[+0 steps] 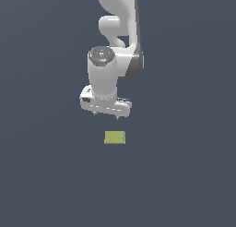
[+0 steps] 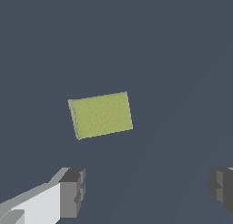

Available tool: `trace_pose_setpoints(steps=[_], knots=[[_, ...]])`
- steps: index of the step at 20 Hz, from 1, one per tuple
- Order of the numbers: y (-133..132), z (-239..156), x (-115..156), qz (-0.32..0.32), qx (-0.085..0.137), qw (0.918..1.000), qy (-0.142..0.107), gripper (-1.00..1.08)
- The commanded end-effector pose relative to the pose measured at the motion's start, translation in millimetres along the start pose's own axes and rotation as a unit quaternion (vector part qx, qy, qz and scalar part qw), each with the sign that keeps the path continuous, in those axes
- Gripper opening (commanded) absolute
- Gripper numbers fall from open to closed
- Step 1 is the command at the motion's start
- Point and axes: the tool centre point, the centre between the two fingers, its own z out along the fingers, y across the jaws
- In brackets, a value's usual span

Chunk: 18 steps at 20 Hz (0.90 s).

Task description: Pick up the object and move it to a goal position.

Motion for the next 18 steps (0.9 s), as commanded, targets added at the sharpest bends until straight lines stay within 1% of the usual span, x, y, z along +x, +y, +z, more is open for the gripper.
trace_pose_setpoints(steps=[1, 5, 9, 13, 18], knots=[[-2, 4, 1, 0.026, 0.002, 0.9997, 0.0, 1.0], [-6, 11, 4, 0.077, 0.005, 0.997, 0.0, 1.0], [-11, 20, 7, 0.132, 0.008, 0.9913, -0.001, 1.0], [-15, 28, 10, 0.186, 0.011, 0.9825, -0.001, 1.0], [-20, 38, 13, 0.254, 0.014, 0.9672, -0.002, 1.0]])
